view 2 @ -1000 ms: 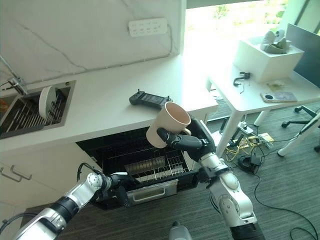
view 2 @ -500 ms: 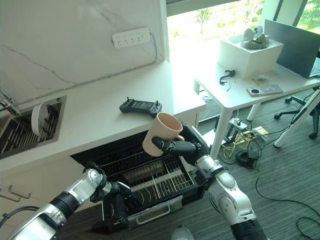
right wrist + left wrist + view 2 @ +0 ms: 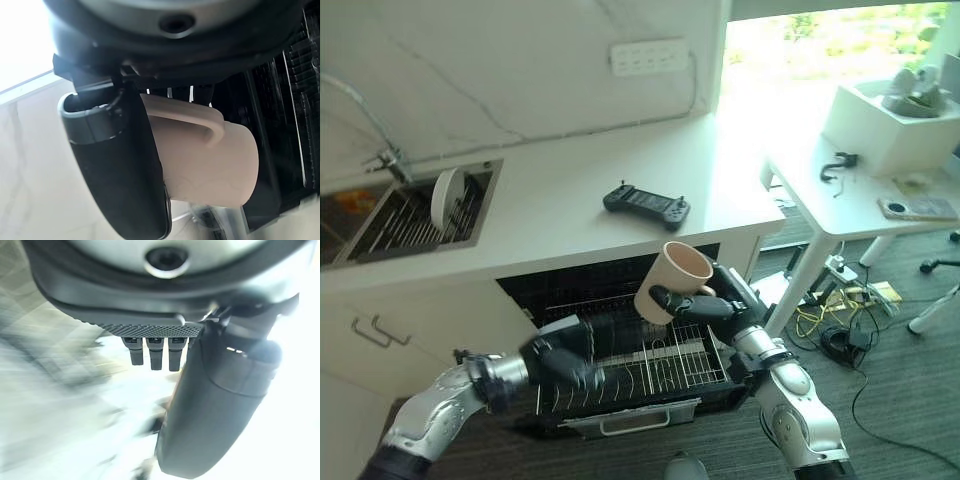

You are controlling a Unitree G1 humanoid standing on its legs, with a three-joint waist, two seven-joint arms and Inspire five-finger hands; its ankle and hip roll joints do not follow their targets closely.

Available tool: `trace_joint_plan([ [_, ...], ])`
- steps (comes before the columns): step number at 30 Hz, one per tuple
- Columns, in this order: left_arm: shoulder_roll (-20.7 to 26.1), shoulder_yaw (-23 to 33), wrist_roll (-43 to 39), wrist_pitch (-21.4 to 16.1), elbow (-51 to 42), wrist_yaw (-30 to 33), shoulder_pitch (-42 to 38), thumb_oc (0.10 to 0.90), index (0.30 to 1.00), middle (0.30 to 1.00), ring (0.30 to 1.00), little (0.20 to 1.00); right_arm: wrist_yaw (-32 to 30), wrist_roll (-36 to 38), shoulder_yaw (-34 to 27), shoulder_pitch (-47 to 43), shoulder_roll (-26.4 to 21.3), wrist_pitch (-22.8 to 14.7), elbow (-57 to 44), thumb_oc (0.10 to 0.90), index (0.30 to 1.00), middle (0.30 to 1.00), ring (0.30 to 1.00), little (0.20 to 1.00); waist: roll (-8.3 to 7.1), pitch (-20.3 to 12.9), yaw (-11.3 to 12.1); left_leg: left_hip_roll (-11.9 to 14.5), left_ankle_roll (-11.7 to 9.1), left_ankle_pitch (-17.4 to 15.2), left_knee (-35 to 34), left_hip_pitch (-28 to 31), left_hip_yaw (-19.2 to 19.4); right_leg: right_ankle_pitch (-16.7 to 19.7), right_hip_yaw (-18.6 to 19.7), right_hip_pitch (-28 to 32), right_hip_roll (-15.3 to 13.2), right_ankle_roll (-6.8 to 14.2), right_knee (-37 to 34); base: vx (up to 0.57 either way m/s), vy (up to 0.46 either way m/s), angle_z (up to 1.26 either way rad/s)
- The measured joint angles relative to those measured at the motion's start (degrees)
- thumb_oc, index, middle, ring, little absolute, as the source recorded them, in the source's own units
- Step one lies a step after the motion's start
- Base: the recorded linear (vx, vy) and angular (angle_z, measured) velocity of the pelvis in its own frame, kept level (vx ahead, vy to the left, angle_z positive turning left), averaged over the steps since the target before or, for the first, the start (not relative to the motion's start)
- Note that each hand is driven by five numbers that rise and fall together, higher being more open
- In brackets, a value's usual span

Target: Place the dishes in the dishwasher.

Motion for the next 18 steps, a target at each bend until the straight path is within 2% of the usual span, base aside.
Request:
trace_joint_plan([
  [2,-0.6,1.2,0.0,-1.8,-0.6,4.0,0.1,0.800,0.900,0.900,0.900,0.900,-1.7,-2.9,-0.6,-0.6,-0.1,0.1,-0.4,0.400,0.300,0.300,0.300,0.300,-0.82,0.1,0.5,0.2,-0.3,0.2,0.7,-0.8,-0.7,0.3,-0.7,-0.2,0.0,-0.2,0.3,0.00,-0.059,0.12],
  [4,-2.5,1.5,-0.4,-2.0,-0.5,6.3,0.7,0.800,0.900,0.900,0.900,0.900,-3.2,-5.5,-1.3,-0.6,-0.1,1.2,-0.4,0.400,0.300,0.300,0.300,0.300,-1.42,0.1,0.7,0.3,-0.4,0.2,0.9,-1.5,-1.4,0.5,-1.3,-0.3,0.0,-0.5,0.1,0.00,-0.037,0.14],
  [7,-3.3,-0.8,-0.5,-1.9,0.0,8.5,1.6,0.800,0.900,0.900,0.900,0.900,-4.4,-7.6,-1.4,-0.6,-0.3,3.9,-0.2,0.400,0.300,0.300,0.300,0.300,-1.99,0.2,1.4,0.3,-0.4,0.2,0.8,-1.5,-1.5,0.6,-1.5,-0.2,0.0,-0.5,0.0,0.02,-0.049,0.05],
  [10,-3.5,-2.9,-0.5,-1.9,1.0,11.5,2.2,0.800,0.900,0.900,0.900,0.900,-5.4,-8.9,-1.3,-1.5,-0.8,6.5,4.8,0.400,0.300,0.300,0.300,0.300,-3.24,0.8,1.4,0.4,-0.4,0.2,0.9,-1.5,-2.1,0.6,-2.1,0.5,0.0,-0.5,-0.4,0.01,-0.062,0.10],
  [16,-2.0,-4.4,-0.4,-1.9,1.9,14.4,2.1,0.800,0.900,0.900,0.900,0.900,-7.2,-11.4,-0.4,-3.3,-2.5,9.6,15.8,0.400,0.300,0.300,0.300,0.300,-4.22,2.1,2.7,1.0,-0.5,0.3,2.1,-3.8,-2.9,1.5,-2.9,-0.5,0.4,-0.9,-1.4,-0.03,-0.080,0.04],
  [18,-1.1,-4.7,-0.4,-1.9,1.9,15.5,2.1,0.800,0.900,0.900,0.900,0.900,-7.4,-12.9,-0.3,-3.7,-2.6,10.3,17.1,0.400,0.300,0.300,0.300,0.300,-3.95,3.6,2.9,1.2,-0.5,0.3,2.7,-4.8,-3.1,1.8,-3.0,-1.0,0.4,-0.9,-1.4,-0.15,-0.073,0.01],
])
